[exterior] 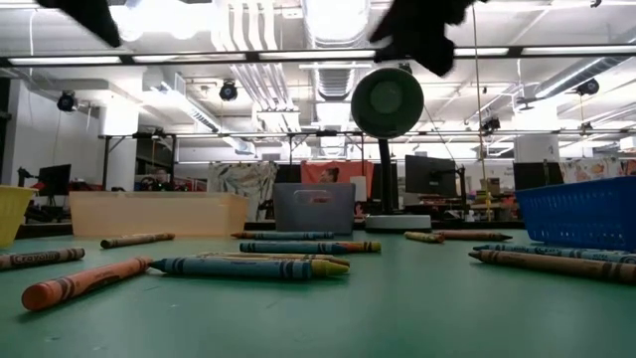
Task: Sort crayons
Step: Put the blue crayon into the yellow bin
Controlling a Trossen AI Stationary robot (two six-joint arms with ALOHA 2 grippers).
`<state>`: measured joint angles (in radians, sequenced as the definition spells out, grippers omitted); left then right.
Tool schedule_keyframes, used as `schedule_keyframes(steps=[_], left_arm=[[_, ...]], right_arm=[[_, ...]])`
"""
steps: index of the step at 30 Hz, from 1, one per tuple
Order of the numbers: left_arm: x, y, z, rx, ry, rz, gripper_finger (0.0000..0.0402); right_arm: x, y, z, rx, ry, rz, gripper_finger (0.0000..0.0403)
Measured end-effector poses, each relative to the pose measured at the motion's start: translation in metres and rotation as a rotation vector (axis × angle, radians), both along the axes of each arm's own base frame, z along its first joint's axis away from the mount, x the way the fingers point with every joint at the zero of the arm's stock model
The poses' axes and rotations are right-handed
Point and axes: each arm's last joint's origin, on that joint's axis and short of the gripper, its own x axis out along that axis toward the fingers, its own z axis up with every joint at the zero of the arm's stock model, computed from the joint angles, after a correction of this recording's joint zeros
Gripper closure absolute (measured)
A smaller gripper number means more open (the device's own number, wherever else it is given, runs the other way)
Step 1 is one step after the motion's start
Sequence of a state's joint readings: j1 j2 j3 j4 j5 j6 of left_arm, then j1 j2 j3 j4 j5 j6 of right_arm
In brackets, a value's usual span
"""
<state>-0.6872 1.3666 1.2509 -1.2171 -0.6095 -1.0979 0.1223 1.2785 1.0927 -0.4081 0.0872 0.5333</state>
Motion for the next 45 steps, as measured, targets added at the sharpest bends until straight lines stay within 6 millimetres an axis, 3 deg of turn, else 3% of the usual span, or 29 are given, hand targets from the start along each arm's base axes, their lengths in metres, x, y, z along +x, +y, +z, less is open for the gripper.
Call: schedule_keyframes(steps=[7, 13, 18, 26, 31, 39, 45], left_arm=[[0.002, 0.001, 0.001, 0.118, -0.003, -0.113, 0.0322], [-0.001, 0.007, 0.0, 0.169, 0.003, -0.141, 0.0322], [-0.005, 0.014, 0.008, 0.222, -0.037, -0.166, 0.0323], [-0.004, 0.03, 0.022, 0.303, -0.076, -0.224, 0.0325], [-0.001, 0.048, 0.02, 0.36, -0.067, -0.251, 0.0325], [-0.004, 0.097, -0.001, 0.359, -0.086, -0.247, 0.0325], [-0.015, 0.118, -0.018, 0.278, -0.186, -0.275, 0.0325]], right_arm=[[-0.008, -0.001, -0.022, 0.072, 0.232, -0.103, 0.0284], [-0.016, -0.005, -0.027, 0.099, 0.326, -0.183, 0.0284], [-0.024, -0.017, -0.033, 0.083, 0.418, -0.311, 0.0284], [-0.017, -0.045, -0.048, 0.046, 0.498, -0.36, 0.0284], [-0.017, -0.065, -0.052, 0.025, 0.525, -0.384, 0.0284], [-0.022, -0.102, -0.06, 0.043, 0.581, -0.485, 0.0284], [-0.022, -0.108, -0.068, 0.109, 0.626, -0.485, 0.0284]])
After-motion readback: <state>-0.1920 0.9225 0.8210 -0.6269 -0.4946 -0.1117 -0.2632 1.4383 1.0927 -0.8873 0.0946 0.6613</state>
